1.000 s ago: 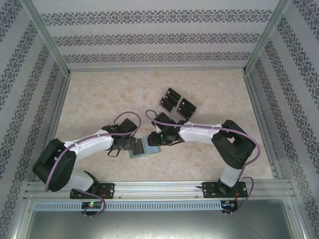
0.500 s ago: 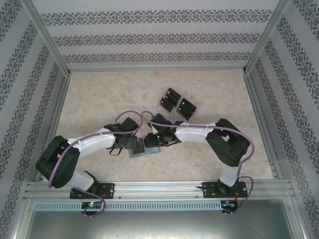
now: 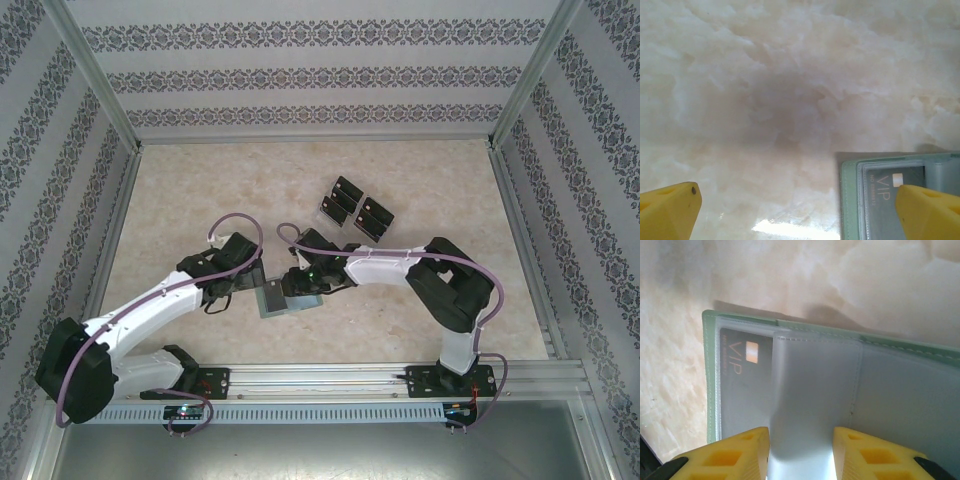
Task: Put the credit cards into the card holder
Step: Flip over the card slot in the card holder.
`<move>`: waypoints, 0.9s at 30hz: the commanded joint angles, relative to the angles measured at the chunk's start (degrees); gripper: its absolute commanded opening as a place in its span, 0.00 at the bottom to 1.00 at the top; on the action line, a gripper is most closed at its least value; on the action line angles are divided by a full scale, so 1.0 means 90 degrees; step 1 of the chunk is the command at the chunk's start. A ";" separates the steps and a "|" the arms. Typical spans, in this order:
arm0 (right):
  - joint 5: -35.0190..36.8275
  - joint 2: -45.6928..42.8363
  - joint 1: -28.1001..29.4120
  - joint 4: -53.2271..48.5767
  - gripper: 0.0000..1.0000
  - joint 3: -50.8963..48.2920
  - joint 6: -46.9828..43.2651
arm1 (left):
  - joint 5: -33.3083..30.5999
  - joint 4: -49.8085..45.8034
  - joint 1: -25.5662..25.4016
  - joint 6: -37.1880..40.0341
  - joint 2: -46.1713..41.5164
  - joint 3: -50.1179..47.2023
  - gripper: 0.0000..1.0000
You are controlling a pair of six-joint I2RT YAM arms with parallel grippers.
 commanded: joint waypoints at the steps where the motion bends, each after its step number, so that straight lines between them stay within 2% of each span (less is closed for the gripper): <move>1: -0.0100 0.0141 0.0127 -0.0094 0.39 0.0279 0.0108 | -0.0152 -0.0331 0.0080 -0.0207 -0.0146 -0.0040 1.00; 16: -0.0213 0.0781 0.0634 -0.0510 0.39 0.1424 0.0182 | -0.0134 -0.0385 0.0267 -0.0318 -0.0835 0.0112 1.00; 27: -0.0504 0.1325 0.1105 -0.1010 0.39 0.2826 0.0041 | -0.0223 -0.0855 0.0920 -0.0163 -0.1615 0.0347 1.00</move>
